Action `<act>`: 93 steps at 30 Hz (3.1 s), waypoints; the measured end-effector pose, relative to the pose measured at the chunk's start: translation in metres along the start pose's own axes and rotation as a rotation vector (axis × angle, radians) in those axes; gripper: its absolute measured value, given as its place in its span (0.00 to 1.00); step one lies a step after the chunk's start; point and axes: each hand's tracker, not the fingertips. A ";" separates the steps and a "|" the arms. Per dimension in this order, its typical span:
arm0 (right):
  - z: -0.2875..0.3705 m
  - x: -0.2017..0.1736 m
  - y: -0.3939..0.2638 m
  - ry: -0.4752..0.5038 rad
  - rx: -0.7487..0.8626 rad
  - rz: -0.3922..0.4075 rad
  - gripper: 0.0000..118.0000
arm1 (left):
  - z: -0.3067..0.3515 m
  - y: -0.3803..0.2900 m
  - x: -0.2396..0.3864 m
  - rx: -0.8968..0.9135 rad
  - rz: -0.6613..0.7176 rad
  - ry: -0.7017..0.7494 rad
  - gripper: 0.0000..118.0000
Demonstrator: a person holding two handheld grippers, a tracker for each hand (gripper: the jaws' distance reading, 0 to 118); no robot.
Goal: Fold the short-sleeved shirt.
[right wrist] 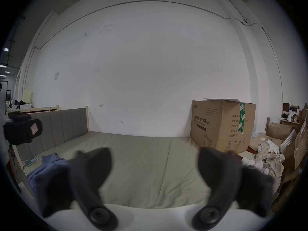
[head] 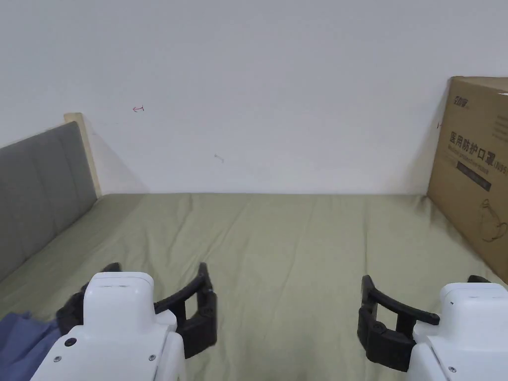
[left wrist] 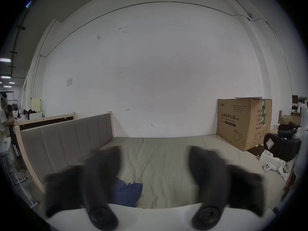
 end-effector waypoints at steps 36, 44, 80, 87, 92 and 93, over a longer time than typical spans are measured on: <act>-0.043 -0.152 0.013 0.542 -0.116 0.010 0.00 | 0.049 0.012 -0.134 -0.070 0.059 0.382 0.00; -0.060 -0.172 -0.011 0.572 -0.206 0.047 0.00 | -0.003 -0.046 -0.164 -0.270 0.111 0.386 0.00; -0.113 -0.113 -0.048 0.381 -0.432 0.028 0.00 | -0.197 -0.222 -0.228 -0.923 0.564 0.223 0.05; -0.102 -0.066 -0.035 0.281 -0.387 -0.023 0.00 | -0.201 -0.126 -0.206 -0.722 0.685 0.085 0.05; -0.092 -0.020 -0.023 0.158 -0.344 -0.052 0.00 | -0.234 -0.059 -0.104 -0.654 0.614 -0.186 0.05; -0.089 -0.009 -0.020 0.130 -0.334 -0.062 0.00 | -0.240 -0.048 -0.077 -0.647 0.623 -0.263 0.05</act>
